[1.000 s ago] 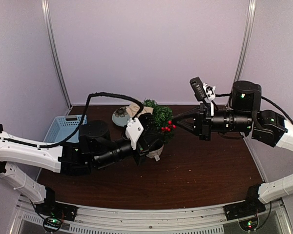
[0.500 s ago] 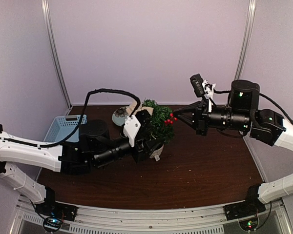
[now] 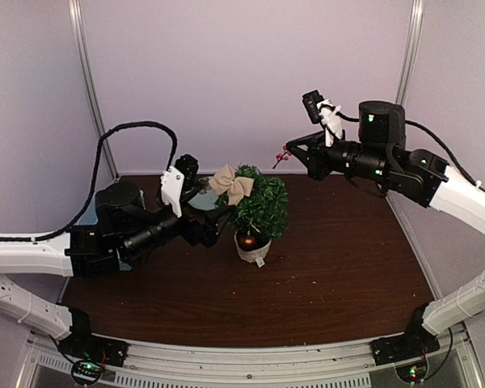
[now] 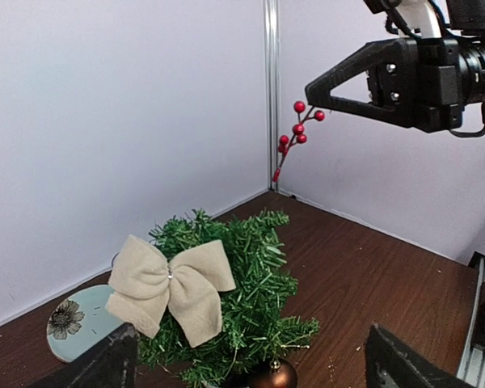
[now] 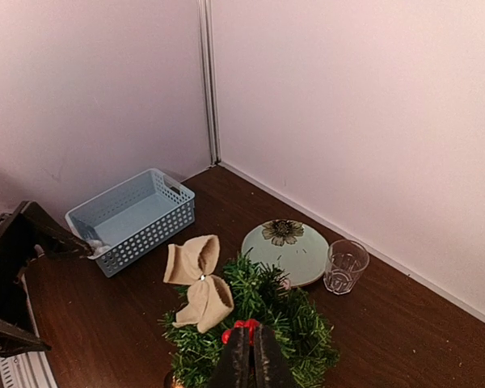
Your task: Decorate the small christmas tree
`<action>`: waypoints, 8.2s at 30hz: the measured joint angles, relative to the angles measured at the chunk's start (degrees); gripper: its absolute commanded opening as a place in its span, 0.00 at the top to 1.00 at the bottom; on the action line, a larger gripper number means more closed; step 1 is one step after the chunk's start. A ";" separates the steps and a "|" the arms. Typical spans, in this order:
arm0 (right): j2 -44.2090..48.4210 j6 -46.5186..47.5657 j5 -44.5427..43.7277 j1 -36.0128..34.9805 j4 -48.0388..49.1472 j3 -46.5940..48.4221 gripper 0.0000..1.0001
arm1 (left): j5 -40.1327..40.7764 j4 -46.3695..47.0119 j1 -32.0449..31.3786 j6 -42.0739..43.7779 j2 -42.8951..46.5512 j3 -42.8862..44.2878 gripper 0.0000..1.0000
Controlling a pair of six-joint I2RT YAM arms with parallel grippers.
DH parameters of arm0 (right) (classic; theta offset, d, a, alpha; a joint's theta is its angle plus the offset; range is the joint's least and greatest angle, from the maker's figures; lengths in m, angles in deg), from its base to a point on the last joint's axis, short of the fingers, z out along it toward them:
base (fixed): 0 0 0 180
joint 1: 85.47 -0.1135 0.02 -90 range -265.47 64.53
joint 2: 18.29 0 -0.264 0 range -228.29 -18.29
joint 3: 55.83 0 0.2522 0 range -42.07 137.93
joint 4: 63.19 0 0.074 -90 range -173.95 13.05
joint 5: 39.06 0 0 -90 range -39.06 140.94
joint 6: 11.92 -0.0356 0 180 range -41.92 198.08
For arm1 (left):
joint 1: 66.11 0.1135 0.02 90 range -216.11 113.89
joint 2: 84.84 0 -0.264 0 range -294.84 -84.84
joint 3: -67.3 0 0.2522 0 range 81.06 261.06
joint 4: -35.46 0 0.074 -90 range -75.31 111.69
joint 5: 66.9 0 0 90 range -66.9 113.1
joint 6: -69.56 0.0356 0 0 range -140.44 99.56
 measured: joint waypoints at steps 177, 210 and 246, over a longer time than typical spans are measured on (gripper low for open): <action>-48.59 -42.03 40.26 26.53 49.51 -14.53 0.66 | -15.52 50.14 16.37 -44.24 -51.87 -8.98 0.58; -48.06 -44.28 43.23 21.97 54.25 -19.96 0.68 | -17.16 50.62 16.37 -44.24 -53.70 -6.47 0.63; -44.02 -45.53 39.95 20.92 58.69 -28.11 0.69 | -23.63 51.32 20.02 -44.30 -57.51 -2.34 0.57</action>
